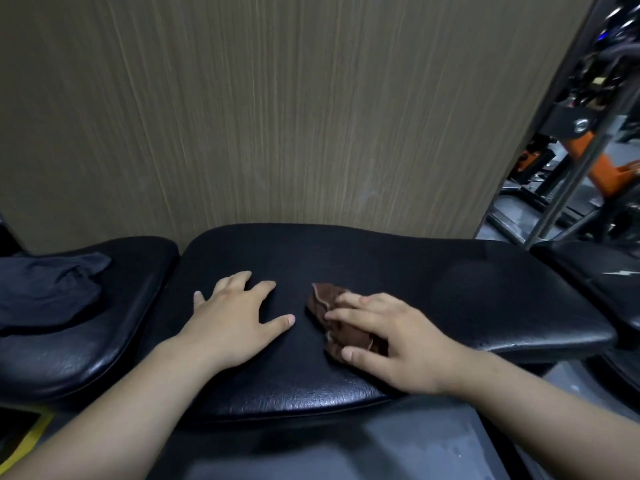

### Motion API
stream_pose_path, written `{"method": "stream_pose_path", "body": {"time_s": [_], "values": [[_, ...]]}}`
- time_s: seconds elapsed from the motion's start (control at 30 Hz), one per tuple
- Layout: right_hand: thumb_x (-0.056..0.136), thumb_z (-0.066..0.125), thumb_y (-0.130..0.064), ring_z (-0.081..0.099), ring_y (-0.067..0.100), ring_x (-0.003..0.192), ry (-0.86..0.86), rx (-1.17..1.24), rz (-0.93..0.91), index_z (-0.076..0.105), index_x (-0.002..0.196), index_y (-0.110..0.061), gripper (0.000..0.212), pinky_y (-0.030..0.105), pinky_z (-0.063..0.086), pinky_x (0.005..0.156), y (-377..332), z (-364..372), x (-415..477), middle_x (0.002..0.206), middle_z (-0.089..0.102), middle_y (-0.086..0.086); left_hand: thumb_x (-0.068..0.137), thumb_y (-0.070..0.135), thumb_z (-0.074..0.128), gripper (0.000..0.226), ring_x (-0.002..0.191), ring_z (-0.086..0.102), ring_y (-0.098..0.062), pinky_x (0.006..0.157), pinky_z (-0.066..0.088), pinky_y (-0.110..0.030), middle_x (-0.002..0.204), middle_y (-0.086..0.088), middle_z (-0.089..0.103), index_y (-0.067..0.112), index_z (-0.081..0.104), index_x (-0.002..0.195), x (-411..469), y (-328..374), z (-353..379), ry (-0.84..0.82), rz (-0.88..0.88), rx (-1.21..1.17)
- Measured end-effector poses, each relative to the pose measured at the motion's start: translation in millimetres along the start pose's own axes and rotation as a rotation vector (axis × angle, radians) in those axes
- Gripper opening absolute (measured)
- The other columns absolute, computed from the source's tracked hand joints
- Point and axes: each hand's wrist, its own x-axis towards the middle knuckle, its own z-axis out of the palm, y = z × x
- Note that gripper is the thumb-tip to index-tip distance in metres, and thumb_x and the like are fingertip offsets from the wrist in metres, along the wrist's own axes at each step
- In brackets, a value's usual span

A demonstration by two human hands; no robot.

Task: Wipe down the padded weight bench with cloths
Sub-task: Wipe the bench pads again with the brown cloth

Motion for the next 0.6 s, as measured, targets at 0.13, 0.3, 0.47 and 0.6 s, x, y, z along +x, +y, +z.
{"method": "stream_pose_path", "body": {"time_s": [0.13, 0.3, 0.47, 0.6], "values": [[0.093, 0.054, -0.056, 0.049, 0.014, 0.129, -0.008, 0.0, -0.071, 0.053, 0.14, -0.033, 0.053, 0.029, 0.033, 0.111, -21.0, 3.0, -13.9, 0.148, 0.05, -0.005, 0.086, 0.077, 0.042, 0.077, 0.15, 0.008, -0.021, 0.119, 0.012, -0.06, 0.164, 0.001, 0.015, 0.041, 0.028, 0.152, -2.8, -5.0, 1.1, 0.015, 0.015, -0.013], [0.094, 0.054, -0.058, 0.041, 0.004, 0.133, -0.005, -0.012, -0.123, 0.05, 0.142, -0.035, 0.054, 0.02, 0.025, 0.114, -13.7, 0.6, -2.2, 0.151, 0.045, -0.009, 0.087, 0.074, 0.043, 0.074, 0.151, 0.007, -0.019, 0.12, 0.011, -0.06, 0.164, 0.001, 0.015, 0.04, 0.028, 0.151, -4.5, -14.7, -2.6, 0.026, 0.016, -0.015], [0.091, 0.055, -0.057, 0.043, 0.017, 0.138, 0.049, -0.031, 0.009, 0.053, 0.141, -0.029, 0.057, 0.028, 0.029, 0.115, 31.0, -2.3, 70.2, 0.149, 0.049, 0.001, 0.088, 0.073, 0.042, 0.073, 0.151, 0.005, -0.017, 0.12, 0.011, -0.059, 0.164, 0.002, 0.013, 0.04, 0.027, 0.151, -7.1, -30.8, -6.8, 0.036, -0.014, -0.001], [0.092, 0.06, -0.052, 0.04, 0.023, 0.138, 0.078, -0.008, 0.208, 0.048, 0.144, -0.033, 0.057, 0.027, 0.027, 0.113, 60.1, -1.9, 140.5, 0.155, 0.04, -0.004, 0.088, 0.075, 0.041, 0.074, 0.151, 0.005, -0.017, 0.12, 0.01, -0.058, 0.164, 0.003, 0.013, 0.04, 0.026, 0.152, -8.2, -41.4, -10.3, 0.033, -0.034, 0.008]]}}
